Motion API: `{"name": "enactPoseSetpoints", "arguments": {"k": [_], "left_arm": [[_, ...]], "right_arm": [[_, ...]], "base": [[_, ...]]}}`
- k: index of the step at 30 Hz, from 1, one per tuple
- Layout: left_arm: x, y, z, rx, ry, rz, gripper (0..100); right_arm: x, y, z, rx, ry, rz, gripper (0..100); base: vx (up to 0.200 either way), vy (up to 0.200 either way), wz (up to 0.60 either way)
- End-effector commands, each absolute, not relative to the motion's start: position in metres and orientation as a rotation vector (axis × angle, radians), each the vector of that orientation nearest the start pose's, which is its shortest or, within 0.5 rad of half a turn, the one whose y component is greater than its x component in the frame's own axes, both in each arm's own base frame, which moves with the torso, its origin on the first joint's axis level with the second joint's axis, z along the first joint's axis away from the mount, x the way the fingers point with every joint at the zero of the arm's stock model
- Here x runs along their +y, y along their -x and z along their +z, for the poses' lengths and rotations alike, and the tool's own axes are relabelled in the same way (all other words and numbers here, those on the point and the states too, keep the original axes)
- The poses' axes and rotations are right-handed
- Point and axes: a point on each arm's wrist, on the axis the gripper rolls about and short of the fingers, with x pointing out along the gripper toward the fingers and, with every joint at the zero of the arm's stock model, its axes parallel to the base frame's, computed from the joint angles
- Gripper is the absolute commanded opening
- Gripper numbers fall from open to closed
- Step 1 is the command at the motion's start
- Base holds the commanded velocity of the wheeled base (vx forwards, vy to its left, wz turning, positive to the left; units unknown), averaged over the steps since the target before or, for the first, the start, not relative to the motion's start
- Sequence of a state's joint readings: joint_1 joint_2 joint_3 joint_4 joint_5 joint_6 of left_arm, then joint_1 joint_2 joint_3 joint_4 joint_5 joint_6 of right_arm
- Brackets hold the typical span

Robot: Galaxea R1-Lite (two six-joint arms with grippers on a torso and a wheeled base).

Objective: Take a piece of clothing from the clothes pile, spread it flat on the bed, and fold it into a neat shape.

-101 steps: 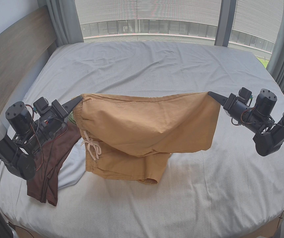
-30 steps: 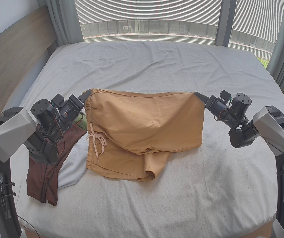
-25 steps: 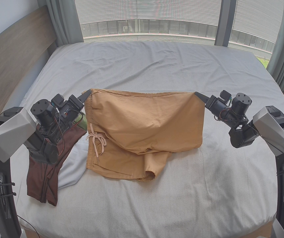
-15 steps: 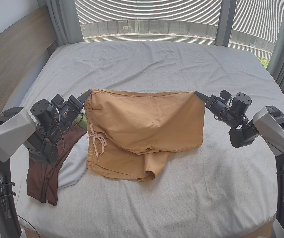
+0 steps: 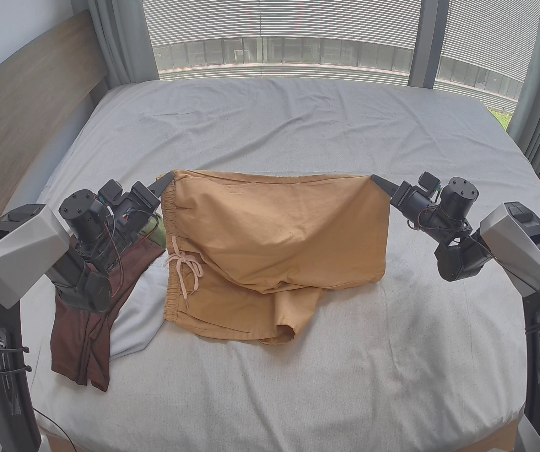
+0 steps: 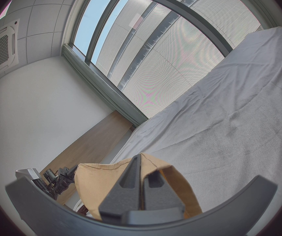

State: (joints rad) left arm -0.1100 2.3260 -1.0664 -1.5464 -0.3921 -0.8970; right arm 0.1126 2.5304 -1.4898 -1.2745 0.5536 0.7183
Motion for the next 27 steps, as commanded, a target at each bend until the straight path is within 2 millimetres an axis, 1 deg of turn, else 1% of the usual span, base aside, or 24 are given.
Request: {"name": "enactPoseSetpoints", "arguments": {"k": [1, 4, 5, 10, 12, 15, 17, 18, 20, 21, 22, 27], "left_arm": [[-0.055, -0.425, 0.103, -0.044, 0.832, -0.586, 100], [-0.054, -0.425, 0.102, -0.045, 0.832, -0.584, 100], [-0.054, -0.426, 0.103, -0.046, 0.832, -0.586, 100], [-0.054, -0.43, 0.099, -0.043, 0.834, -0.58, 100], [-0.054, -0.43, 0.099, -0.038, 0.835, -0.58, 100], [-0.054, -0.43, 0.097, -0.008, 0.842, -0.563, 100], [-0.054, -0.43, 0.097, -0.008, 0.842, -0.563, 100], [-0.054, -0.43, 0.095, 0.021, 0.848, -0.541, 100], [-0.054, -0.428, 0.099, 0.036, 0.852, -0.527, 100], [-0.053, -0.428, 0.099, 0.04, 0.852, -0.524, 100], [-0.048, -0.427, 0.101, 0.048, 0.852, -0.506, 100], [-0.037, -0.415, 0.11, 0.077, 0.854, -0.466, 100]], "right_arm": [[0.068, -0.495, 0.079, 0.011, -0.636, 0.718, 0], [0.069, -0.501, 0.077, 0.0, -0.633, 0.72, 0], [0.069, -0.503, 0.077, 0.0, -0.634, 0.718, 100], [0.068, -0.507, 0.079, -0.007, -0.635, 0.702, 100], [0.067, -0.507, 0.078, -0.006, -0.636, 0.699, 100], [0.06, -0.503, 0.079, -0.004, -0.631, 0.684, 100], [0.06, -0.503, 0.079, -0.004, -0.631, 0.684, 100], [0.059, -0.493, 0.085, 0.003, -0.63, 0.683, 100], [0.062, -0.479, 0.086, 0.021, -0.633, 0.685, 100], [0.062, -0.477, 0.085, 0.025, -0.634, 0.685, 100], [0.064, -0.465, 0.085, 0.035, -0.635, 0.688, 100], [0.074, -0.433, 0.075, 0.084, -0.608, 0.702, 100]], "base": [[0.0, 0.0, 0.0], [0.0, 0.0, 0.0], [0.0, 0.0, 0.0], [0.0, 0.0, 0.0], [0.0, 0.0, 0.0], [0.0, 0.0, 0.0], [0.0, 0.0, 0.0], [0.0, 0.0, 0.0], [0.0, 0.0, 0.0], [0.0, 0.0, 0.0], [0.0, 0.0, 0.0], [0.0, 0.0, 0.0]]}}
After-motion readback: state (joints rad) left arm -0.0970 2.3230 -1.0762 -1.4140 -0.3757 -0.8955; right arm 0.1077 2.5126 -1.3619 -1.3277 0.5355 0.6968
